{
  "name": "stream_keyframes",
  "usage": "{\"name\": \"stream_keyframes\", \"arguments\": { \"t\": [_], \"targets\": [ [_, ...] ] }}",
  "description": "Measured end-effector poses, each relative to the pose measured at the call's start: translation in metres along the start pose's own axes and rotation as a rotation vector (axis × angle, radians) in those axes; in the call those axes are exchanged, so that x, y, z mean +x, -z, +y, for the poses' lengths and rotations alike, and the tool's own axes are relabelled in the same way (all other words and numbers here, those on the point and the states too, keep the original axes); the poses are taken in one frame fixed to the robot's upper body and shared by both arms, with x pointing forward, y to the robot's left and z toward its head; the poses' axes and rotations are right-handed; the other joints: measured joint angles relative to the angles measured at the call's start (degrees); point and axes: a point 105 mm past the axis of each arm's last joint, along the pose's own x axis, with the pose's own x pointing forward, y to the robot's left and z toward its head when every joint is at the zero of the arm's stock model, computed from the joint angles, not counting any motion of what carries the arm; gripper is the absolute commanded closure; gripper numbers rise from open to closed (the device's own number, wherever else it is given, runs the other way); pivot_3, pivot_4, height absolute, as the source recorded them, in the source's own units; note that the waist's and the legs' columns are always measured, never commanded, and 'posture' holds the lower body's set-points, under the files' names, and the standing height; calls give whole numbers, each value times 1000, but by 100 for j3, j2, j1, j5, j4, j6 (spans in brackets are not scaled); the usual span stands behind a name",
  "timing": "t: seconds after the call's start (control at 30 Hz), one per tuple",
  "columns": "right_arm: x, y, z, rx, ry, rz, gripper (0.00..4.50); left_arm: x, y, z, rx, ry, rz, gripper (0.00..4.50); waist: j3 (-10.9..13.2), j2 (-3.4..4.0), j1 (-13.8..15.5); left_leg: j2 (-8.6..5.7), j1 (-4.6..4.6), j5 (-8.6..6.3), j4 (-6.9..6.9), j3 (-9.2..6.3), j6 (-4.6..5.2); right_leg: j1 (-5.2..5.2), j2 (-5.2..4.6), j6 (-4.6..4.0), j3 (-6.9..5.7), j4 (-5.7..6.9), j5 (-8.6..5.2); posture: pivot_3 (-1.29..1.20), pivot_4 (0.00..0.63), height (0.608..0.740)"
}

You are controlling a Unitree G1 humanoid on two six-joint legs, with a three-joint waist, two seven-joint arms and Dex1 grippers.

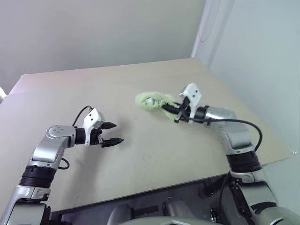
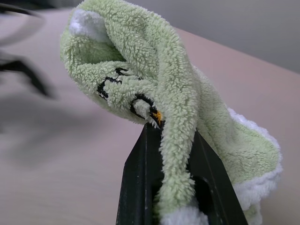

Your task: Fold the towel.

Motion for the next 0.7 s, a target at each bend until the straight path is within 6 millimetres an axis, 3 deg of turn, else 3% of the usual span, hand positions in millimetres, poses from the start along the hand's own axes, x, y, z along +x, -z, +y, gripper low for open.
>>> {"name": "stream_keyframes", "arguments": {
  "t": [0.13, 0.23, 0.33, 0.47, 0.53, 0.57, 0.7],
  "targets": [
    [-12, 12, -29, -70, 122, 66, 4472, 5, 1, -2, 1, 1, -2, 0, 1, 3, -17, 0, 0, 0, -13, 7, 0, -7, 1, -14, 4, -3, 10, 0, 0, 740],
    [-19, 29, -37, -134, 157, 127, 4472, 8, 6, 0, 0, -7, 2, 0, 0, 1, -20, 1, 1, 0, -19, 5, 1, -9, 4, -12, 4, -3, 11, 0, 0, 740],
    [-20, 58, -29, -156, 145, 204, 4472, 9, 8, 1, 19, -16, 4, 0, 1, 2, -14, 1, -1, 0, -19, 6, 1, -10, 3, -13, 5, -2, 11, 0, 0, 740],
    [-22, 98, -3, -149, 79, 297, 4472, 8, 15, 1, 16, -16, 10, 0, 1, 2, -11, 0, -4, 0, -13, 7, 1, -9, 2, -13, 7, -3, 10, 0, 0, 740],
    [-24, 104, 6, -144, 46, 313, 4472, 7, 18, 1, 20, -13, 11, 0, 1, 2, -11, 0, -3, 0, -10, 9, 1, -9, 1, -14, 8, -2, 10, 0, 0, 740],
    [-24, 104, 9, -150, 32, 313, 3880, 7, 19, 1, 18, -12, 13, 0, 1, 2, -14, 0, -1, 0, -8, 9, 1, -8, 2, -14, 9, -2, 9, 0, 0, 740],
    [-25, 102, 14, -172, -1, 317, 2562, 5, 24, 2, 20, -10, 18, 0, 1, 2, -8, 0, 3, 0, -6, 9, 1, -5, 3, 3, 8, 0, -2, 0, 0, 740]
  ]
}}
